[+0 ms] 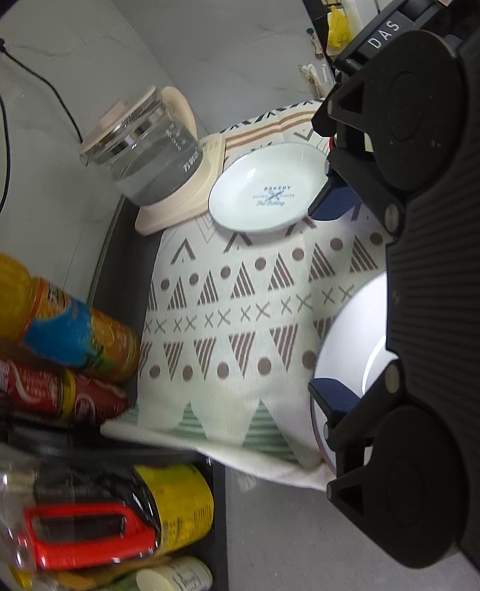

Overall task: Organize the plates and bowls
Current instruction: 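Move both grippers to the white 'BAKERY' plate beside the kettle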

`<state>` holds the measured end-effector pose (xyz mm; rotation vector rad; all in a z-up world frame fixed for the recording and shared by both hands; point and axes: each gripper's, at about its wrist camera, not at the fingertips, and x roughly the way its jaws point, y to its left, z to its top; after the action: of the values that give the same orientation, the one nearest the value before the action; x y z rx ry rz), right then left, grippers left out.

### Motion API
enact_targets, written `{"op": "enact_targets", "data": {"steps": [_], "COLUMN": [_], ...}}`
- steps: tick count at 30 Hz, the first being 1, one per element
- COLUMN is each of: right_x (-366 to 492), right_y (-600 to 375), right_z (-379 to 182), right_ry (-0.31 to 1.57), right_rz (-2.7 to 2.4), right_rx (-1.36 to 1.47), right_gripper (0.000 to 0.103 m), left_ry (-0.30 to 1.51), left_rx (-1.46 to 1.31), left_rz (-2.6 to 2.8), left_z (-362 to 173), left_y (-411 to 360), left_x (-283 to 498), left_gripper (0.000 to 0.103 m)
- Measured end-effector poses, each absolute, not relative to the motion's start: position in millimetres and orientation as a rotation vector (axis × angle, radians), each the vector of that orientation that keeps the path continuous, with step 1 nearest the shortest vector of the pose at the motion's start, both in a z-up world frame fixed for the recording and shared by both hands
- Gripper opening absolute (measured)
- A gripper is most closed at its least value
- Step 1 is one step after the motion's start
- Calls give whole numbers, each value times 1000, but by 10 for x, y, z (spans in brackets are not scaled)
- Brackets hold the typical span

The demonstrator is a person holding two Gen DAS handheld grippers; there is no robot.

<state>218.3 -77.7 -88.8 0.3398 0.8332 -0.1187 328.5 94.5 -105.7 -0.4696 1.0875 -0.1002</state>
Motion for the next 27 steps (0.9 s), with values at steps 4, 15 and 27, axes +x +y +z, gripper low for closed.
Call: {"op": "enact_targets", "data": {"steps": [4, 15, 27], "right_x": [2181, 2292, 2777], "right_y": [-916, -1332, -1812], "right_z": [-875, -917, -1146], "right_ry": [833, 843, 961], "right_rz": [-167, -225, -147], "right_rx": [360, 401, 481], "right_gripper": [103, 102, 64], "left_ry": [1103, 1099, 1140], "left_rx": [-468, -480, -526], "left_rz": [-120, -138, -91], "left_z": [-1057, -1107, -1375], "left_y": [838, 509, 150], "left_x": [3371, 3626, 4010], "left_gripper": [91, 91, 65]}}
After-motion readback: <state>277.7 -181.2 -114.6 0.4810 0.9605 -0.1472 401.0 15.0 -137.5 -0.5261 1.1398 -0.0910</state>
